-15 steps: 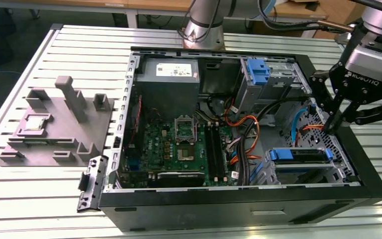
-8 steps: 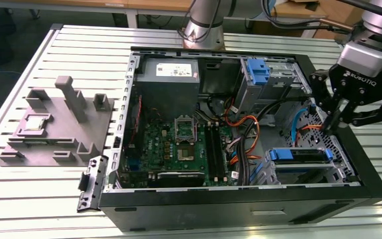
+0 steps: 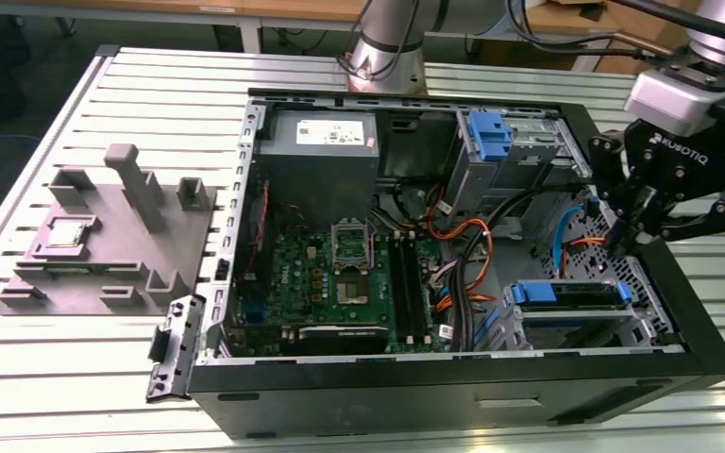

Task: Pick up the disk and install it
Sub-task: 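Insert the first disk wire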

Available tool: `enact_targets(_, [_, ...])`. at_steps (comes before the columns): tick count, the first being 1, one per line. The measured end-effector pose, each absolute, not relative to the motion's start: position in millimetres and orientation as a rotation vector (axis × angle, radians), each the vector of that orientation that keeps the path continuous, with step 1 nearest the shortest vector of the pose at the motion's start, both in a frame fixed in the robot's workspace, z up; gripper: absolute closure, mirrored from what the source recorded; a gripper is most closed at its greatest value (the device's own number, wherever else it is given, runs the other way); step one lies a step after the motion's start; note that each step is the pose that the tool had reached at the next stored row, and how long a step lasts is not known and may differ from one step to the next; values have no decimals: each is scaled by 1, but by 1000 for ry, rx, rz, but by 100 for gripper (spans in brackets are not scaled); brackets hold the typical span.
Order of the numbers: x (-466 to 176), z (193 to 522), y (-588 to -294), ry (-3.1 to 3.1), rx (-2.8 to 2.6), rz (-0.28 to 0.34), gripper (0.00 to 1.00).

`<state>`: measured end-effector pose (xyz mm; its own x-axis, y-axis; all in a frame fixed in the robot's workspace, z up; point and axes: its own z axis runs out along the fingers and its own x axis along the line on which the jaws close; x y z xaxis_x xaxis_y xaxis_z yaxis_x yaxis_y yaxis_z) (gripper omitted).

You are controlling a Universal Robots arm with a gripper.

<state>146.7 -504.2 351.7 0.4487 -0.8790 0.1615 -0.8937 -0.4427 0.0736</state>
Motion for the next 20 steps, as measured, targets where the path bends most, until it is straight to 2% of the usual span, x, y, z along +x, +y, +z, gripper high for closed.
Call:
enact_targets(13, [147, 350, -505, -1839, 2345, 123, 83])
enact_targets(20, [147, 349, -517, -1846, 2341, 123, 83])
